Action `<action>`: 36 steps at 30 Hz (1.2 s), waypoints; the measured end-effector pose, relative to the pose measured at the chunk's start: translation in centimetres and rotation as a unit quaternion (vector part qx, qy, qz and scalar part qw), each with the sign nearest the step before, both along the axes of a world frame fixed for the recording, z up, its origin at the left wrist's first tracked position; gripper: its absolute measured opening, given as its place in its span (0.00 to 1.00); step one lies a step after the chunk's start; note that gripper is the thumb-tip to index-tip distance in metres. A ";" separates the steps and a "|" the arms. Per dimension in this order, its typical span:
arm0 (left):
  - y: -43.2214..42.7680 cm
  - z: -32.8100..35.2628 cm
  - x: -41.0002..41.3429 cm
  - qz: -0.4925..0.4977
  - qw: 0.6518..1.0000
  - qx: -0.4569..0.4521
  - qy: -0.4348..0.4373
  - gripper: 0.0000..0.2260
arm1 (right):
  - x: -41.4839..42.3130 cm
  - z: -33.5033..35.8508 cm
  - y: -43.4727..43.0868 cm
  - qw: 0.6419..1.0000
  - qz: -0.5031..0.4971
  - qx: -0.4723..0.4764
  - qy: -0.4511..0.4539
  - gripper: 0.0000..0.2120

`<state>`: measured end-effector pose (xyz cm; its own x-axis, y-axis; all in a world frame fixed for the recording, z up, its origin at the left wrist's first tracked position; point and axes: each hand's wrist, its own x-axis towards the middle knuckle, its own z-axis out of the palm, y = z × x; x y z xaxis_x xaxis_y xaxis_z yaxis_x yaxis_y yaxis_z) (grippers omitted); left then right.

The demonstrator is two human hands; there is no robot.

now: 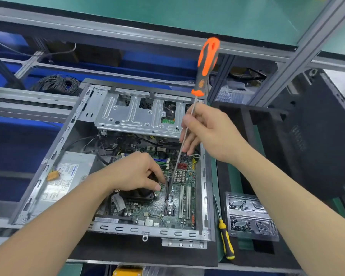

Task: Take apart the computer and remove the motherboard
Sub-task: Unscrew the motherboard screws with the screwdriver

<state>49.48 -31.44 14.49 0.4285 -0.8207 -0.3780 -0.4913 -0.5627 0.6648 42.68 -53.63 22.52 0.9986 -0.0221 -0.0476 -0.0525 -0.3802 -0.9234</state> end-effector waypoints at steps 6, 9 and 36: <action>-0.3 0.2 0.2 -0.018 1.000 -0.011 0.008 0.06 | -0.8 -3.5 3.4 0.981 0.131 -0.122 0.071 0.12; -0.4 -0.1 0.0 -0.022 0.999 0.009 0.038 0.09 | -1.1 -4.5 3.9 0.968 0.159 -0.186 0.053 0.12; -0.7 0.4 0.1 -0.041 0.991 -0.057 0.117 0.05 | -1.5 -4.3 2.8 0.973 0.116 -0.196 0.030 0.11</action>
